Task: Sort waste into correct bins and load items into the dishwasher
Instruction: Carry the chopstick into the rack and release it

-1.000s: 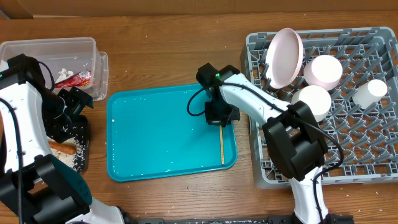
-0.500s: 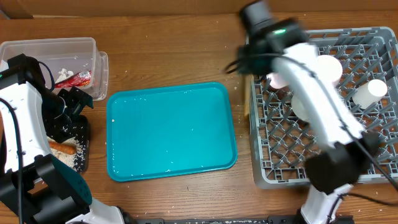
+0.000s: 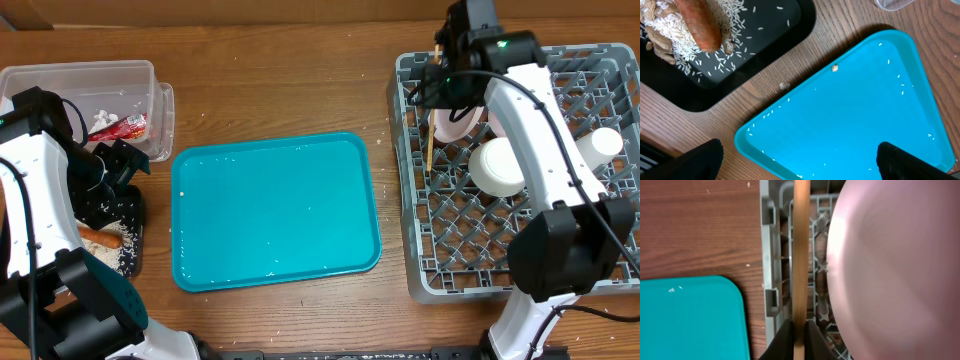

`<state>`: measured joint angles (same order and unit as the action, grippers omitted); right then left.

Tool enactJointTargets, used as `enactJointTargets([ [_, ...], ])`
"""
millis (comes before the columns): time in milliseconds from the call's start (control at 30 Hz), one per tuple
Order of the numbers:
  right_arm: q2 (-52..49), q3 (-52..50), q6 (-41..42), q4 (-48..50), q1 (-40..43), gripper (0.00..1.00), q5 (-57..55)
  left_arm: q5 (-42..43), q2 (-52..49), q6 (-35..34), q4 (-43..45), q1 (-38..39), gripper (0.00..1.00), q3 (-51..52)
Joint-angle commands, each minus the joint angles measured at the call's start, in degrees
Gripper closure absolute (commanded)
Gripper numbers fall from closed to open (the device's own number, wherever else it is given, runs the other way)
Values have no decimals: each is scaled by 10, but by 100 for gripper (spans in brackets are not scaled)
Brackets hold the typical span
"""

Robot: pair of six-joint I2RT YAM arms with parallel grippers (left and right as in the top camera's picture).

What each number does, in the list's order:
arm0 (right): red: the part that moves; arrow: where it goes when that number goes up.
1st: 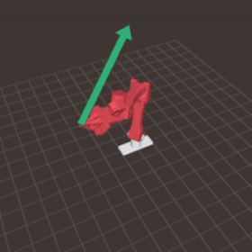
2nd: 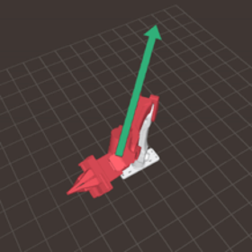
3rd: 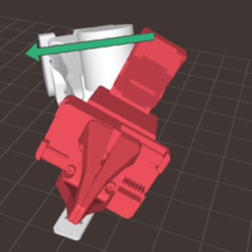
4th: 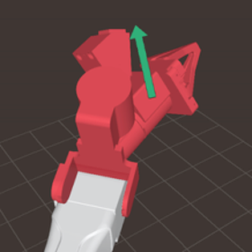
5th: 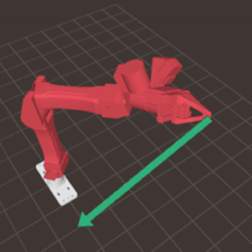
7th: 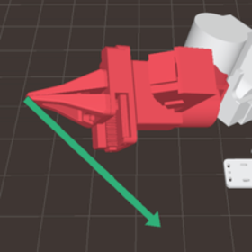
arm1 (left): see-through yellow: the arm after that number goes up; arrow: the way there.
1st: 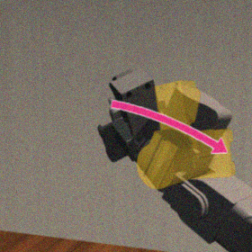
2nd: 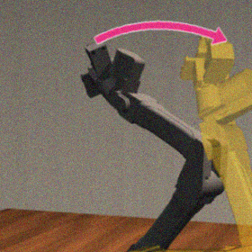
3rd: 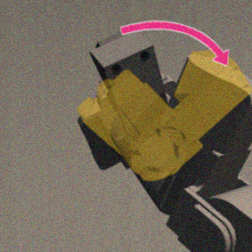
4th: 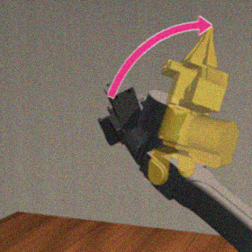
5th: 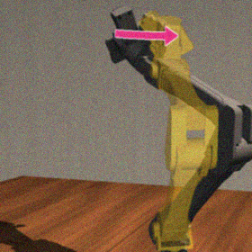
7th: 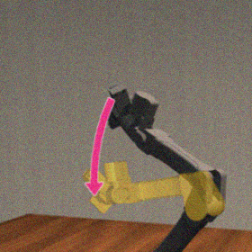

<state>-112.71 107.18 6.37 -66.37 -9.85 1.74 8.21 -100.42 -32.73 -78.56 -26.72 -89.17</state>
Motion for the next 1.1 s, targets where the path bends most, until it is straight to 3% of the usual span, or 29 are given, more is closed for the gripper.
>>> enactJointTargets([
  [0,-14,-19,-9,11,0,90,9,2,-1,-7,0,1,0,2],
  [133,-21,-20,-4,-2,-1,82,10,2,-1,-7,0,1,0,2],
  [267,-14,-3,-4,-34,-1,58,10,2,-1,-7,0,1,0,2],
  [433,7,42,15,-95,-2,45,12,2,-1,-7,0,1,0,2],
  [467,16,54,15,-108,-2,36,21,2,-1,-7,0,1,0,2],
  [500,26,66,15,-121,-2,34,31,2,-1,-7,0,1,0,2],
  [933,247,90,72,-275,-2,33,34,2,-1,-7,0,1,0,2],
  [1067,318,52,72,-307,-2,36,-9,2,-1,-7,0,1,0,2],
])
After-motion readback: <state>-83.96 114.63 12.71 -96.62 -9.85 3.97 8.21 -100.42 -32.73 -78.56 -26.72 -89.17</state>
